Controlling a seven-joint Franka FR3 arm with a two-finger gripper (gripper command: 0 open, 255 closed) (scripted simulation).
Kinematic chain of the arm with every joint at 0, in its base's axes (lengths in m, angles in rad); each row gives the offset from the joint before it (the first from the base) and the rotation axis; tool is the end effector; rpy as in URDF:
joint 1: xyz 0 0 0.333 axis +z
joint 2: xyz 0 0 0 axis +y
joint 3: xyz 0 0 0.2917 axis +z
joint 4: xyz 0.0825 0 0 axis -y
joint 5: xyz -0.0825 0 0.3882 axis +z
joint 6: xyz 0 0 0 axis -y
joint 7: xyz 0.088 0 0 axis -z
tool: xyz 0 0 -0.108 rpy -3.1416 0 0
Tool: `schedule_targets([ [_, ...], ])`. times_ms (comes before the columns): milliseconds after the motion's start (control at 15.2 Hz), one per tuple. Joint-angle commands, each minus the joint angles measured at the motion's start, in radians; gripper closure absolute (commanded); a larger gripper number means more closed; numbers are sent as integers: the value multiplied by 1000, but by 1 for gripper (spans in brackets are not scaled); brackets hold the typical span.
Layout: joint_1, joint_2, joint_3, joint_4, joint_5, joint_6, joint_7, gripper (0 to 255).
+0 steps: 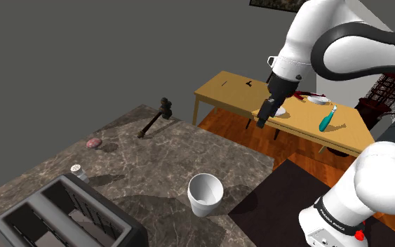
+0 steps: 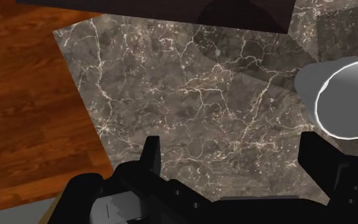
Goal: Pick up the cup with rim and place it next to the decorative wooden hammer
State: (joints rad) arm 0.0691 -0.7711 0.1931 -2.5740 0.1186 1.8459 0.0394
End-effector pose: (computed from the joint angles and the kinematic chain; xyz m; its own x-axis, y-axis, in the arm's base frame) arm 0.3331 0.1007 0.4812 0.9894 0.1408 0.0365 0.1402 -0.9900 0.0175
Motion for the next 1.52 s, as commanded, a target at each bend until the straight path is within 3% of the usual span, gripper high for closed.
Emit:
schedule_targets([
  [0, 13, 39, 34, -28, 25, 67, 30, 0],
  [726, 70, 333, 234, -78, 119, 413, 200, 0],
  [1056, 65, 525, 329, -45, 93, 572, 306, 0],
  [1452, 51, 617, 355, -58, 51, 673, 346, 0],
])
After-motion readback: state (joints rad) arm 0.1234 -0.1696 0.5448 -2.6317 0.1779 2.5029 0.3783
